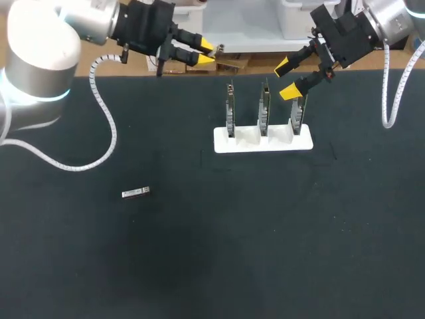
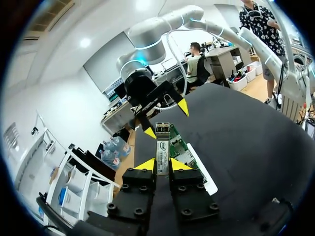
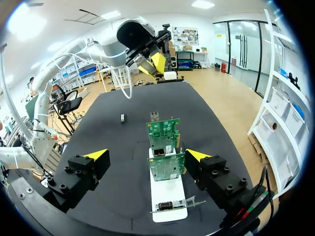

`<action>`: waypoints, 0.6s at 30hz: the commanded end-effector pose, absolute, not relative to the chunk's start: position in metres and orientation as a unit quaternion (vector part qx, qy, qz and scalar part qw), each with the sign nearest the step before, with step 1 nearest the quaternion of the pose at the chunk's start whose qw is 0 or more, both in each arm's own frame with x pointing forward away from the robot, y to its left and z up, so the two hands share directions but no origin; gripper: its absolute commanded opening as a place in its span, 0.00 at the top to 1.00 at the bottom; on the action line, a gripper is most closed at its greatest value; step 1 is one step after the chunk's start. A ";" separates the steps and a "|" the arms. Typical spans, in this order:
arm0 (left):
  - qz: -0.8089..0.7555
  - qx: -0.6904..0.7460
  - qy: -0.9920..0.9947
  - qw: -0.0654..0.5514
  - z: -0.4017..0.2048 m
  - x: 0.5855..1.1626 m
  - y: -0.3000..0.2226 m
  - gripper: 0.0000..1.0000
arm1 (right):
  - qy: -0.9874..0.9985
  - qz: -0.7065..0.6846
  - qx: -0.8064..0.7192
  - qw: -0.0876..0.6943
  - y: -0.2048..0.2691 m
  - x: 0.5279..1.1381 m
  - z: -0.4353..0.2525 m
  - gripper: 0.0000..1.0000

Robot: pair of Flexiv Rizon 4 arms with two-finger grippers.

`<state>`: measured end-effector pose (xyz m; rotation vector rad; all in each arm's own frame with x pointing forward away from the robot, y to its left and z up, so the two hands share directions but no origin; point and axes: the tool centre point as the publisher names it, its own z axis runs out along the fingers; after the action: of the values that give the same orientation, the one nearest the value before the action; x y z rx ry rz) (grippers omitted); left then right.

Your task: Pick up the optical module with the left hand, and insert it into the network port with the right hand.

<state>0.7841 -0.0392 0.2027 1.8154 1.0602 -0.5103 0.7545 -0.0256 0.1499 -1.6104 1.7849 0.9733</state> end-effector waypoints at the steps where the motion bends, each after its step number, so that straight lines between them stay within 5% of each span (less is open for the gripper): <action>1: -0.215 0.741 0.432 0.467 0.202 0.783 -0.045 1.00 | 0.664 0.360 -0.597 0.271 -0.025 0.753 0.150 0.00; 18: -0.304 0.714 0.437 0.455 0.195 0.804 -0.046 1.00 | 0.664 0.360 -0.597 0.271 -0.025 0.753 0.150 0.00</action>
<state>0.7964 -0.0425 0.1920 1.7218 1.0913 -0.7328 0.7545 -0.0256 0.1499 -1.6103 1.7850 0.9733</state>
